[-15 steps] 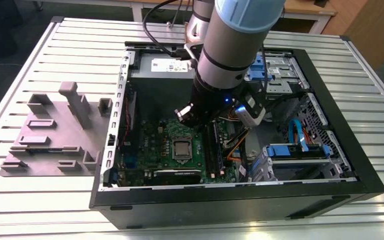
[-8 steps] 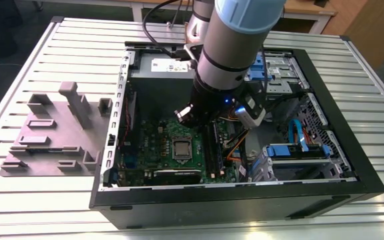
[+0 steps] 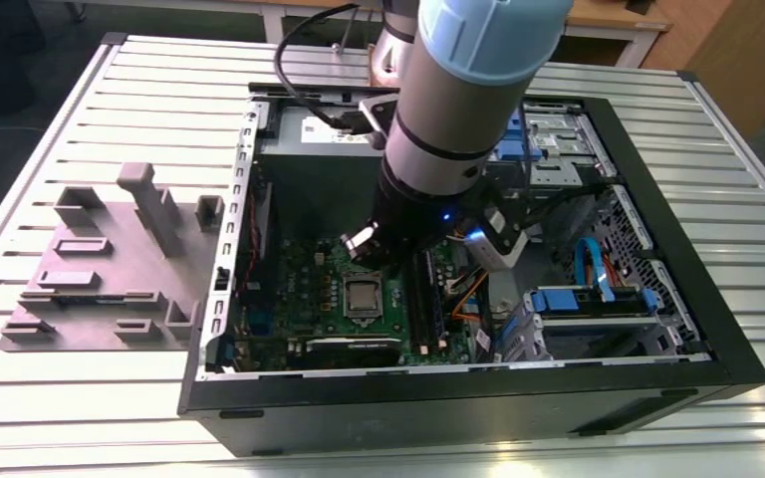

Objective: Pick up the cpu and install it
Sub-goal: 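Close the cpu cover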

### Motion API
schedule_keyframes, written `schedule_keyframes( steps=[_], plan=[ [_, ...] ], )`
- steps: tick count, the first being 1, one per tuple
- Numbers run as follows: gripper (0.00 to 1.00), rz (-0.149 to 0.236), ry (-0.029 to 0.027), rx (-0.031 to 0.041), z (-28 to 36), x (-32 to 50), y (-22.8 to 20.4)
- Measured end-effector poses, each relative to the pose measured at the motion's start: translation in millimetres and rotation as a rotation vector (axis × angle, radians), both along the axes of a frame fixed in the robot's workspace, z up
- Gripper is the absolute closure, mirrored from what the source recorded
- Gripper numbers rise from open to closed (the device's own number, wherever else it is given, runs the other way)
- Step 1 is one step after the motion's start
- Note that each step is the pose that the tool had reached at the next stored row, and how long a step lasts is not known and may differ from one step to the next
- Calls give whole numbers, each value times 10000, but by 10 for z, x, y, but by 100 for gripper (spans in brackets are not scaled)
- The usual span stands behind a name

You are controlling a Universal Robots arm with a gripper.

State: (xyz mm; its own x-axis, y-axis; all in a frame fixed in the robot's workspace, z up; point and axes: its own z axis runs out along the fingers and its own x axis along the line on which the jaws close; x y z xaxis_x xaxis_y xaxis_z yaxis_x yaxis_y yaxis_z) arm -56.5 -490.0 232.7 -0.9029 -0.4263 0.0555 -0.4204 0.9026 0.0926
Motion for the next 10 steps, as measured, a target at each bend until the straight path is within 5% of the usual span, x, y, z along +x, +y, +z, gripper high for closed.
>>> schedule_keyframes(
  steps=[5,10],
  plan=[
    [90,0,-101,1,-2,-93,-13],
    [90,-1,-131,1,-3,-159,-30]
  ],
)
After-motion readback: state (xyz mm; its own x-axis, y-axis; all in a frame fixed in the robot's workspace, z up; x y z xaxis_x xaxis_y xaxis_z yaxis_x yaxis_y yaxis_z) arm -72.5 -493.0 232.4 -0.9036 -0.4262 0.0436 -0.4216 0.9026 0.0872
